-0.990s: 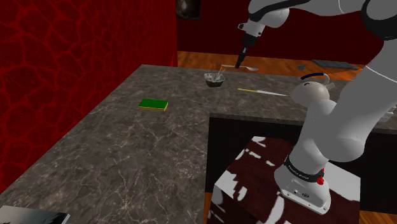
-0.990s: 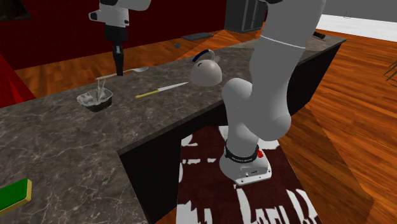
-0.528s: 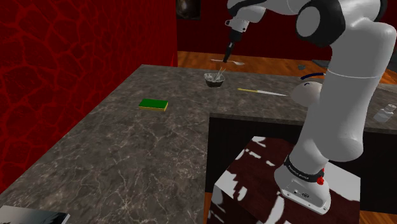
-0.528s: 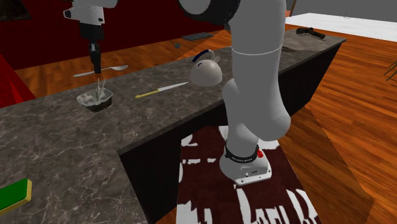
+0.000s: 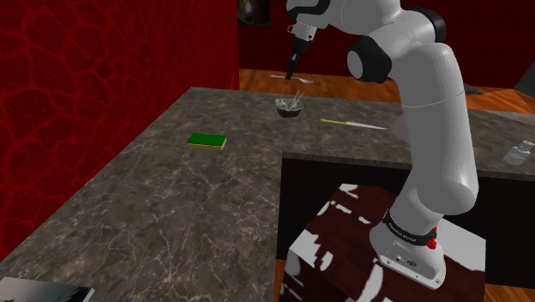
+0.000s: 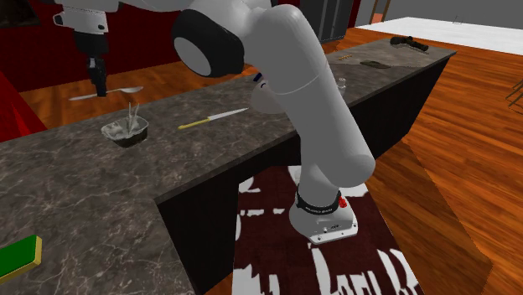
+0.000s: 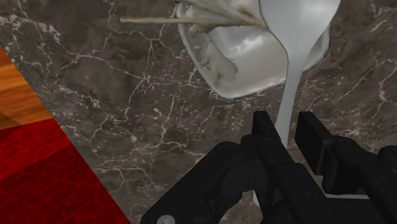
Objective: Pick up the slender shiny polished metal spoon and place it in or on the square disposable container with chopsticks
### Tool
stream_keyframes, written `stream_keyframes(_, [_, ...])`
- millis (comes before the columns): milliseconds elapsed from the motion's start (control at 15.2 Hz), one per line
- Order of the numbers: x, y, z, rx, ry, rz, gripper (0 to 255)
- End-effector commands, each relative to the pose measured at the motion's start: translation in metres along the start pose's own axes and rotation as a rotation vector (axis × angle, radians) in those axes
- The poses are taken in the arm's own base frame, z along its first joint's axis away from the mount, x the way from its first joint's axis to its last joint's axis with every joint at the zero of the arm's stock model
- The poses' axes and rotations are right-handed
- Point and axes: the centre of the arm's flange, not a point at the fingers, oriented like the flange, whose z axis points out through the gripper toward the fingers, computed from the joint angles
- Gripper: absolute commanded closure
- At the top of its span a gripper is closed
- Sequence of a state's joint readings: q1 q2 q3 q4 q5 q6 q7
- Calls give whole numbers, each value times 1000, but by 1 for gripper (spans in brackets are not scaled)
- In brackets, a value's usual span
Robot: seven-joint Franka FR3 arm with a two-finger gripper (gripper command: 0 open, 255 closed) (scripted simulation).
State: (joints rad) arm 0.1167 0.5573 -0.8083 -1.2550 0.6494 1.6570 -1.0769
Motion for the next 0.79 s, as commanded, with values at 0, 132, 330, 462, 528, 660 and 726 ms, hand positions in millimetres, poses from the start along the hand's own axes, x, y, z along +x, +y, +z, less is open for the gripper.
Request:
stream_keyframes(0, [2, 3, 9, 1, 0, -1, 255])
stream_keyframes(132, [0, 4, 20, 1, 0, -1, 255])
stream_keyframes(330, [-3, 6, 35, 1, 0, -1, 255])
stream_keyframes(462, [-6, 7, 45, 1, 0, -1, 255])
stream_keyframes(528, [-7, 8, 50, 1, 0, -1, 255])
stream_keyframes(660, [-9, 9, 61, 1, 0, -1, 255])
stream_keyframes(726, [-10, 10, 66, 1, 0, -1, 255])
